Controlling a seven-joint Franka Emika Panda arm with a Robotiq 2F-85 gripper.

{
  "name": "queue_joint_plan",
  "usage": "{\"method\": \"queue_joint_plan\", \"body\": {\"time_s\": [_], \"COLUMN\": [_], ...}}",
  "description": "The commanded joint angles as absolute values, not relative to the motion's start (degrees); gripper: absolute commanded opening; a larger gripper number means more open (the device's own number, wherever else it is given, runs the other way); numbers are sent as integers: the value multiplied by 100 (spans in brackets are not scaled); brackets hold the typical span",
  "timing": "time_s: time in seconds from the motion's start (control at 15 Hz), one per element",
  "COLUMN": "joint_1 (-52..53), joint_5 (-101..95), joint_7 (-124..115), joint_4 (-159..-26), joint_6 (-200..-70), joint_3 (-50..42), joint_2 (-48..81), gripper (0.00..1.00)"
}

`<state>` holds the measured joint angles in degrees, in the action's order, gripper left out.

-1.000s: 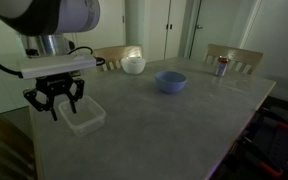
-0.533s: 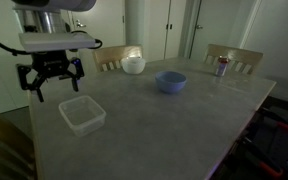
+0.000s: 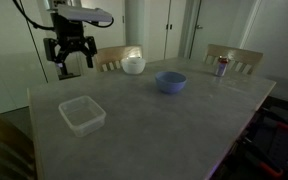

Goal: Shift the colorless bowl from the right end of the table to the left end, grab the canned bottle and position it next to the colorless bowl. Afterward, move the purple bowl to the right end and place the white bowl next to it

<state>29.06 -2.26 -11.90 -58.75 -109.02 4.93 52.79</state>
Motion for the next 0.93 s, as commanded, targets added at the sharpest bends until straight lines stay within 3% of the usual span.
{"method": "queue_joint_plan", "body": {"time_s": [0.0,0.87], "joint_1": [2654,1743], "joint_5": [-260,-380], "joint_7": [-702,-85], "joint_4": [-6097,-8189], "joint_6": [-10599,-11014], "joint_3": [480,-63], "joint_2": [4997,3726], "gripper": [100,100]}}
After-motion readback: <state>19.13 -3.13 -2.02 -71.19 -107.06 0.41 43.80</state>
